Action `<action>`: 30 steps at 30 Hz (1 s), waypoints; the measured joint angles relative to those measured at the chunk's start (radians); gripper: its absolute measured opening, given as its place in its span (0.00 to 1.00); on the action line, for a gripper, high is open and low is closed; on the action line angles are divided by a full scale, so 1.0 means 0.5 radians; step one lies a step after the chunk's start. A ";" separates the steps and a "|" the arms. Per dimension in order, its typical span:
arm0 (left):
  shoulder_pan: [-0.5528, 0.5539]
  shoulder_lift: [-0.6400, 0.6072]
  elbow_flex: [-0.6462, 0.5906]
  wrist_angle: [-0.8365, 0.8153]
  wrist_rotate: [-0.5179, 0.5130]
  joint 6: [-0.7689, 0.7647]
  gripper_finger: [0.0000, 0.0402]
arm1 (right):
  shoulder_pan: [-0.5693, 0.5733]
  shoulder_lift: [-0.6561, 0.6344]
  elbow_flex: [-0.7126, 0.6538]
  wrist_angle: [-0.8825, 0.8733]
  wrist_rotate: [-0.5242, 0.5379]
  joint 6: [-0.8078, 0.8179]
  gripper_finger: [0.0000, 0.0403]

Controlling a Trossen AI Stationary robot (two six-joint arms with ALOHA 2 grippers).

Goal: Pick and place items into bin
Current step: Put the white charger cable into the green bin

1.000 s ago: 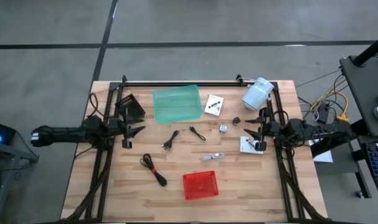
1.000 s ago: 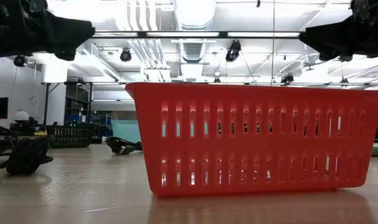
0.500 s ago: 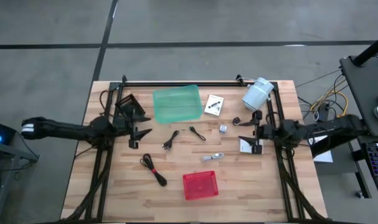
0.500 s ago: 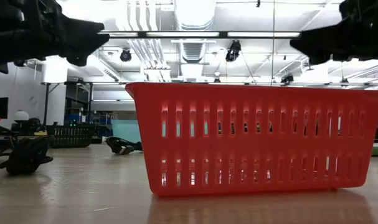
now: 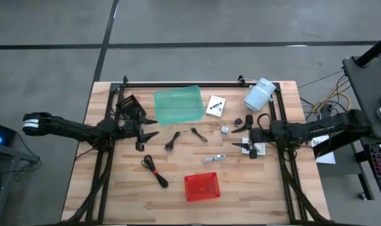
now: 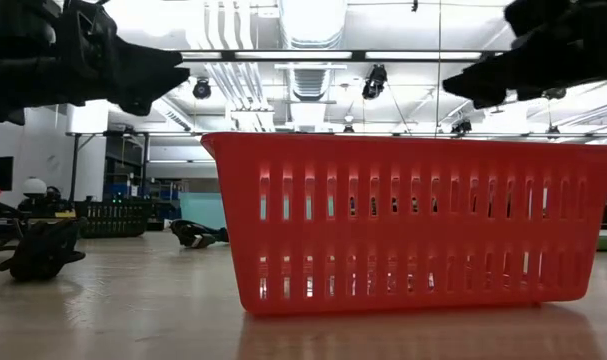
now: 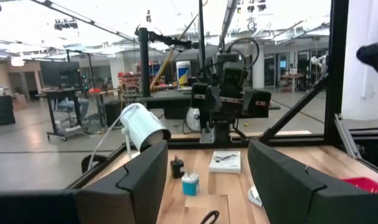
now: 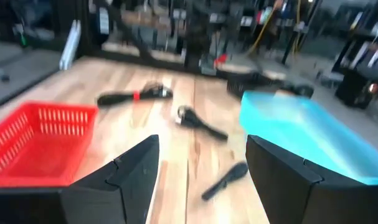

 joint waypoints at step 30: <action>0.000 0.035 0.000 0.020 0.000 0.000 0.52 | 0.001 1.519 0.639 -0.314 -0.418 0.069 0.56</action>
